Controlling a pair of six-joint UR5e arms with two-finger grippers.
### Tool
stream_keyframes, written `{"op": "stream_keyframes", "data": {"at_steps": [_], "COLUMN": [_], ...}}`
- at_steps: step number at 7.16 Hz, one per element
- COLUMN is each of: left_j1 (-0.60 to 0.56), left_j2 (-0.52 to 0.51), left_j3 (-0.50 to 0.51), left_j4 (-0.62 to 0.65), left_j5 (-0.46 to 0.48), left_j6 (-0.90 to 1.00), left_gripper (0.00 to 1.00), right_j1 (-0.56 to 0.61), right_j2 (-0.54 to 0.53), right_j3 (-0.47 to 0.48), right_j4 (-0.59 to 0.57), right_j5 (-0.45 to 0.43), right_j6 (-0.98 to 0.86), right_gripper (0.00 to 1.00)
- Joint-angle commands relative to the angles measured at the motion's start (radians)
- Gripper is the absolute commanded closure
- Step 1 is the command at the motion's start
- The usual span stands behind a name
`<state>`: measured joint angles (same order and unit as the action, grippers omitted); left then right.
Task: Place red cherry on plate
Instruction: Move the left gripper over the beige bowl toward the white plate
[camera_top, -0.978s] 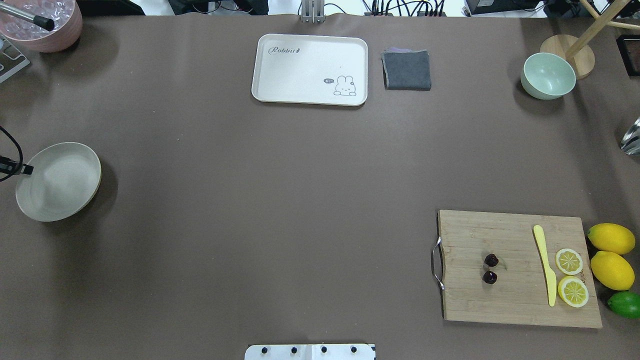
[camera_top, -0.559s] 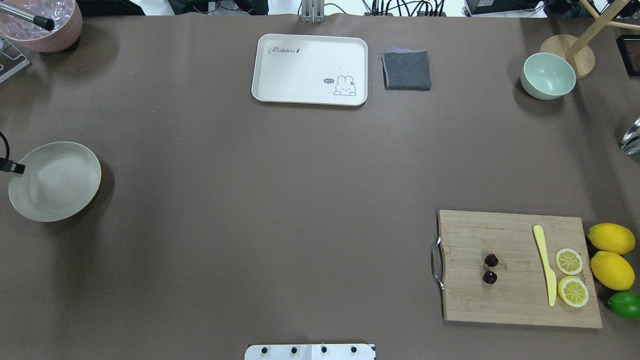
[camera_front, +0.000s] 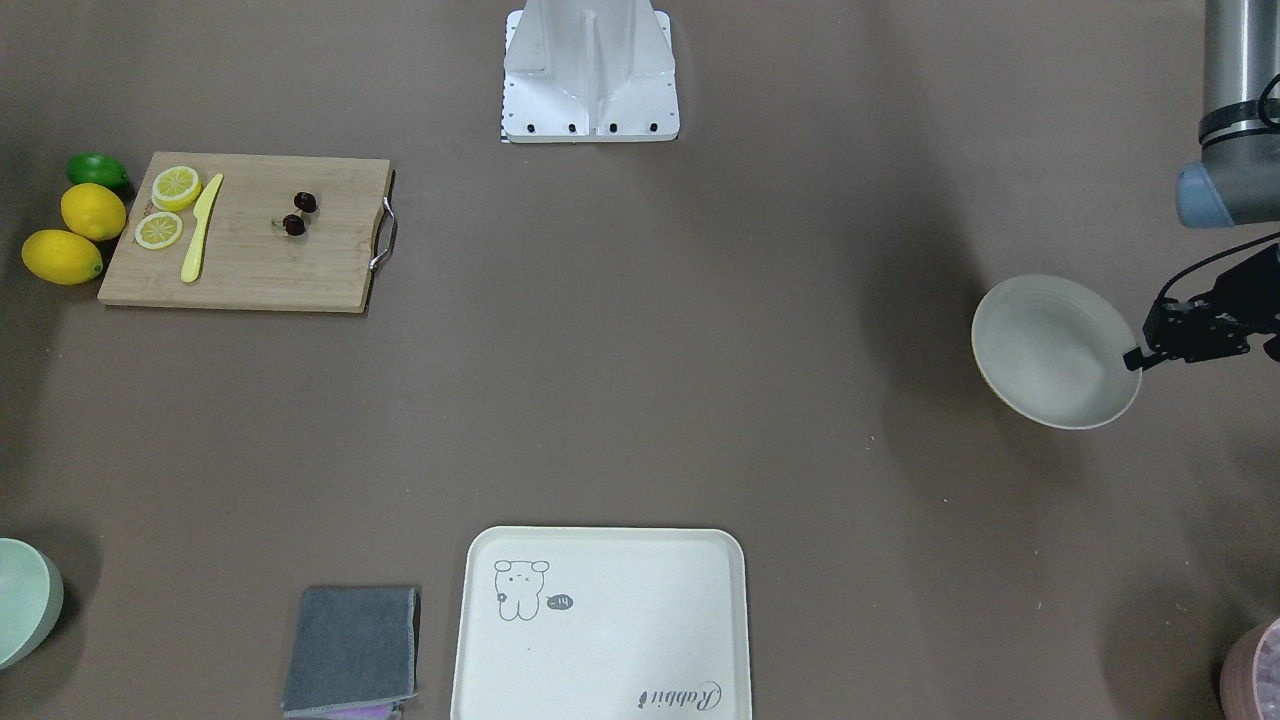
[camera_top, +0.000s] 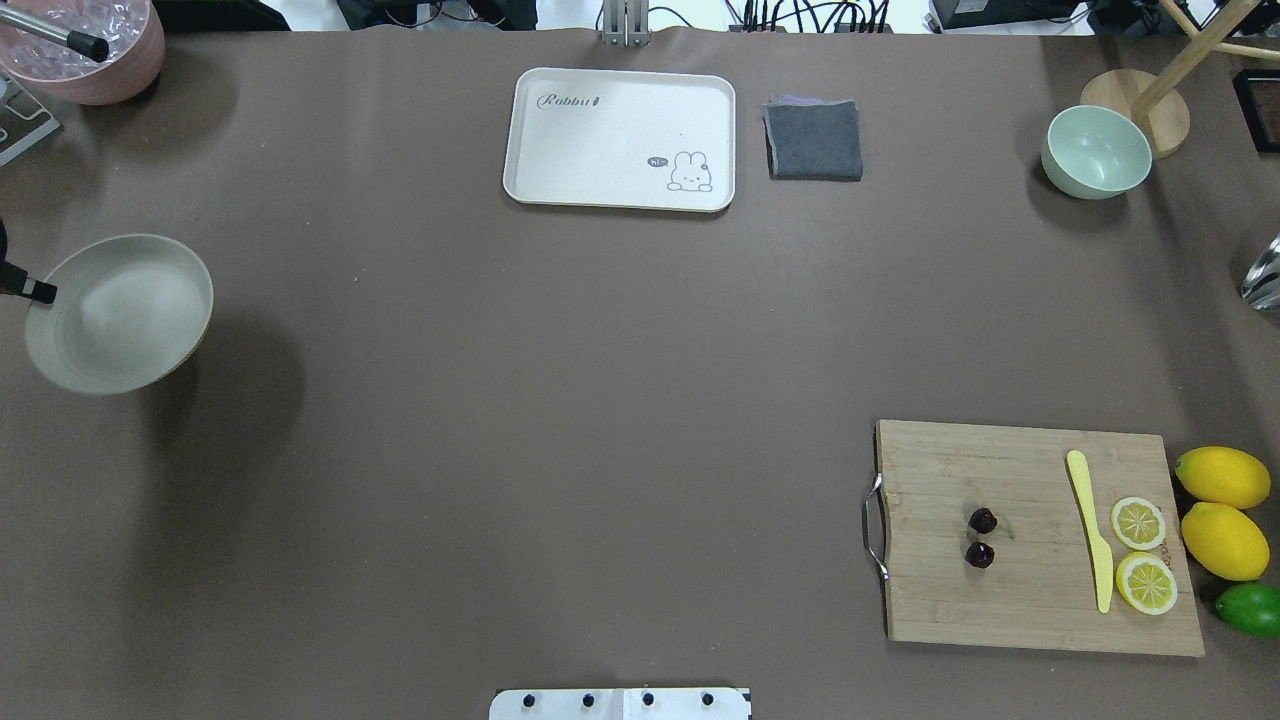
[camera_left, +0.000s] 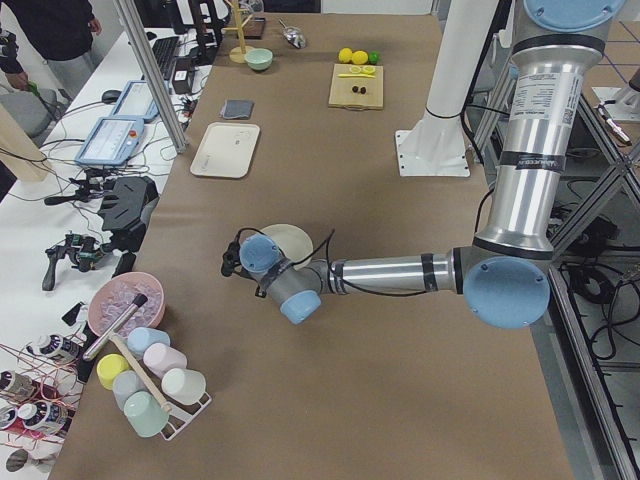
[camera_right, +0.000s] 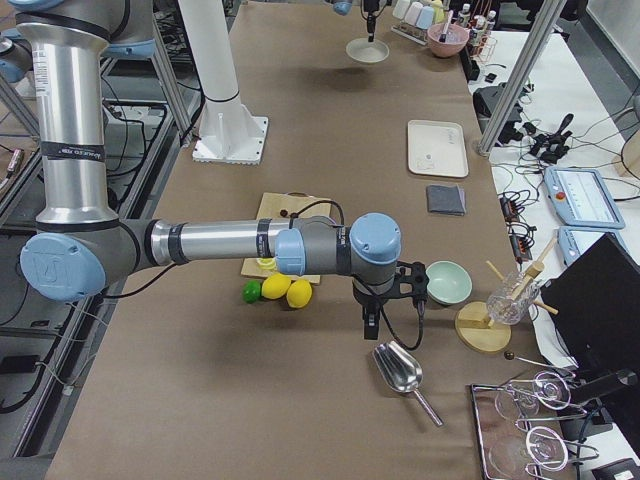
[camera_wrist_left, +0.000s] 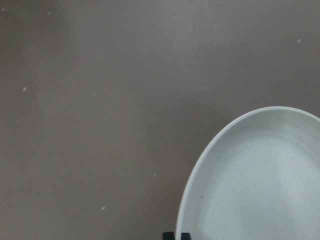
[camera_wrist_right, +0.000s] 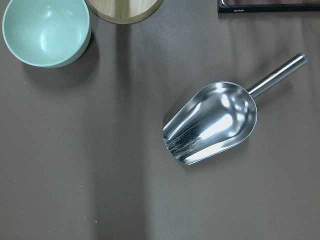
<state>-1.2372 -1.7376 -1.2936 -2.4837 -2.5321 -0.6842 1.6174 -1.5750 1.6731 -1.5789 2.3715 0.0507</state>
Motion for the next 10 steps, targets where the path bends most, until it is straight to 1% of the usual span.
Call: {"op": "stream_keyframes", "data": {"at_steps": [1,2,3,4,5,6,7,8,9,10], "left_j1": [0.098,0.213,0.314,0.385,0.454,0.544,0.621,0.672,0.688,0.702], "left_j2": [-0.136,-0.184,-0.213,-0.238,-0.284,-0.301,-0.321,-0.333,-0.335,-0.333], "left_j3": [-0.035,-0.086,-0.149,-0.202,-0.249,-0.303,-0.343,-0.352,-0.351,-0.348], "left_j4": [0.014,0.015,0.019,0.044,0.128,0.214,0.274,0.291,0.292,0.293], "left_j5": [0.066,0.172,0.252,0.303,0.381,0.48,0.572,0.634,0.651,0.682], "left_j6": [-0.293,-0.442,-0.581,-0.669,-0.708,-0.716,-0.732,-0.753,-0.758,-0.758], "left_gripper": [1.0,1.0,1.0,1.0,1.0,1.0,1.0,1.0,1.0,1.0], "right_j1": [-0.001,-0.001,-0.001,-0.001,-0.002,-0.019,-0.08,-0.156,-0.227,-0.255], "right_j2": [-0.011,-0.013,-0.013,-0.013,-0.011,-0.008,-0.005,0.0,0.001,0.0], "right_j3": [0.002,0.0,0.0,0.002,0.025,0.071,0.133,0.195,0.247,0.288], "right_j4": [0.007,0.007,0.007,0.007,0.007,0.007,0.008,0.01,0.01,0.01], "right_j5": [0.002,0.002,0.002,0.003,0.003,0.032,0.049,0.045,0.044,0.052], "right_j6": [0.0,-0.002,0.0,0.0,0.003,0.087,0.198,0.307,0.372,0.411], "right_gripper": [0.0,0.0,0.0,0.0,0.0,0.0,0.0,0.0,0.0,0.0]}}
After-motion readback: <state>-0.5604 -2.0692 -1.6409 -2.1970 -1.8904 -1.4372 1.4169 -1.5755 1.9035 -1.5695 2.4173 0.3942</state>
